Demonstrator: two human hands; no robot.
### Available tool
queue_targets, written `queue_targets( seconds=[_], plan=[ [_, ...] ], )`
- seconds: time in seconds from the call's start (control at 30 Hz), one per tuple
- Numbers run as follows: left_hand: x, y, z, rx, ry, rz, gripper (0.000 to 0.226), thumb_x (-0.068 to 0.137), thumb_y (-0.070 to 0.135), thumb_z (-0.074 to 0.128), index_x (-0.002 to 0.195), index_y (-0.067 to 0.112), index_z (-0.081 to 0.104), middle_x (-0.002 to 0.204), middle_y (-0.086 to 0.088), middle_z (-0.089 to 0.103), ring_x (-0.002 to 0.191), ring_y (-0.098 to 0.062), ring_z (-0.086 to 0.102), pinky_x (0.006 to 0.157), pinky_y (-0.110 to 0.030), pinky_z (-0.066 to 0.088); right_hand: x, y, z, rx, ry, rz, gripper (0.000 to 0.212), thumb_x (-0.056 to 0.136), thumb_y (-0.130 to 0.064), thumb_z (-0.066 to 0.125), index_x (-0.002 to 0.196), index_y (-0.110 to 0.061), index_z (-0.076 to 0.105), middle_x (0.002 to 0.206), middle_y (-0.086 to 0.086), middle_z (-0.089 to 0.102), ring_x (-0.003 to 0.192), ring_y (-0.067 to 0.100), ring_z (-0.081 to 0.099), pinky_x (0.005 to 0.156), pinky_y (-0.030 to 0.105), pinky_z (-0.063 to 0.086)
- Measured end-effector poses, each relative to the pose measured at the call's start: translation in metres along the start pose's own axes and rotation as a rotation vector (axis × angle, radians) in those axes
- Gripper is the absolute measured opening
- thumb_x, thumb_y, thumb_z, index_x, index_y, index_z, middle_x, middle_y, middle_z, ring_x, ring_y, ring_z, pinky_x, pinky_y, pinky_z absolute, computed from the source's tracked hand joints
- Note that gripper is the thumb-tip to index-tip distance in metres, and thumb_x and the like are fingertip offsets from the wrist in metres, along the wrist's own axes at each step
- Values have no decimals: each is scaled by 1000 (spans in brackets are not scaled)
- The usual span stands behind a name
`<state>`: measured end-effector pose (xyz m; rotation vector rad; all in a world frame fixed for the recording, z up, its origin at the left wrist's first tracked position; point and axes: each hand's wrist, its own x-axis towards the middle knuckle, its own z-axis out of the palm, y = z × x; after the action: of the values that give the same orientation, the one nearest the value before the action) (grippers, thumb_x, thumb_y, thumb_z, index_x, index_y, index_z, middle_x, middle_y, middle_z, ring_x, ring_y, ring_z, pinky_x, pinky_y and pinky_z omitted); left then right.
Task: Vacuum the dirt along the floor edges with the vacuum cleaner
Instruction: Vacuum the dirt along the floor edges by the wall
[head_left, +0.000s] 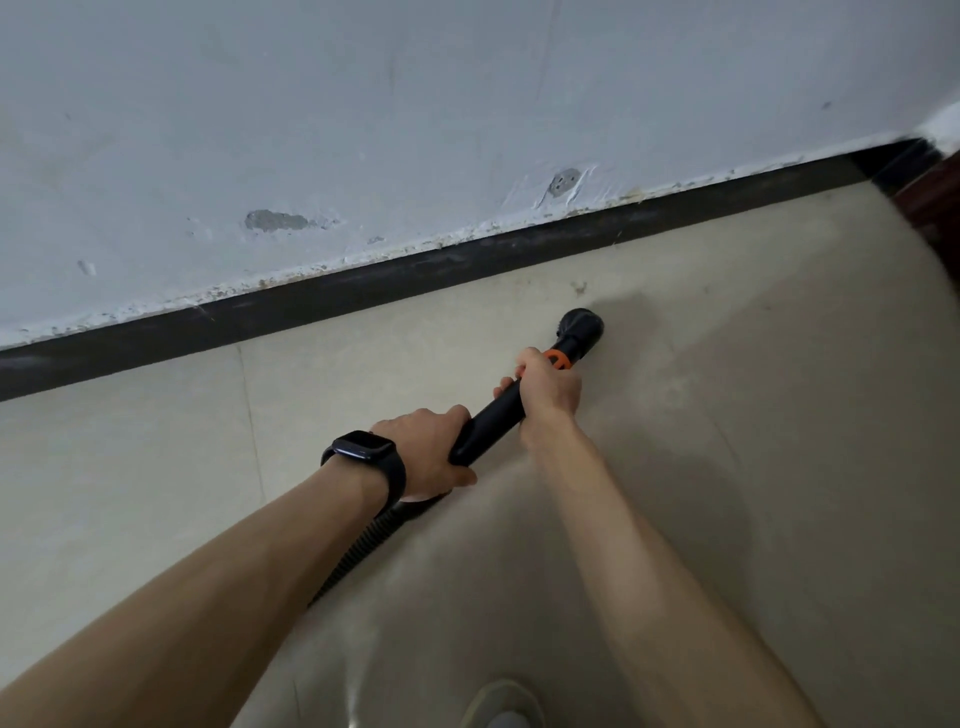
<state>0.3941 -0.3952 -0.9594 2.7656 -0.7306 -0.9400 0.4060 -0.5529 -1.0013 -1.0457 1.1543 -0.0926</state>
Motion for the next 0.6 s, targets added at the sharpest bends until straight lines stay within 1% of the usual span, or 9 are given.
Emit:
queue_targets(
  seconds=[0.13,0.23,0.3,0.4,0.47,0.6],
  plan=[
    [9,28,-11,12,-43,30,50,82,58,66,117,28,47,78,10,49,67,-13,52,50,-29,33,11,-17,-22,52,-3,1,13,82,-5,64,93,-4,57,76,9,61,42,15,60,52,30,56],
    [16,48,-19,31,-66,60,51,79,60,68,112,26,48,78,8,51,66,-13,53,51,-29,34,20,-29,-38,95,-41,24,13,82,-3,66,89,-6,55,69,7,58,43,17,58,54,32,56],
    [20,59,-24,50,-60,81,51,77,62,69,107,26,48,77,8,52,64,-12,53,50,-29,34,26,-38,-46,113,-72,42,14,83,-2,67,86,-6,54,61,4,56,42,18,56,53,33,55],
    [26,68,-33,73,-55,105,50,73,65,70,96,28,44,75,8,51,61,-11,52,47,-28,31,32,-48,-50,129,-124,69,15,83,-1,68,87,-6,53,52,1,52,42,19,54,51,32,54],
    [29,67,-36,91,-51,118,52,72,66,70,93,28,42,74,7,51,59,-11,51,46,-28,31,34,-51,-48,150,-174,90,16,83,0,66,88,-6,53,54,3,50,41,18,51,49,31,52],
    [34,48,-41,96,-36,108,55,69,67,71,96,28,42,73,8,52,59,-12,52,46,-28,31,35,-46,-29,185,-229,127,16,84,1,65,86,-6,52,60,4,48,42,18,49,48,30,51]
  ],
)
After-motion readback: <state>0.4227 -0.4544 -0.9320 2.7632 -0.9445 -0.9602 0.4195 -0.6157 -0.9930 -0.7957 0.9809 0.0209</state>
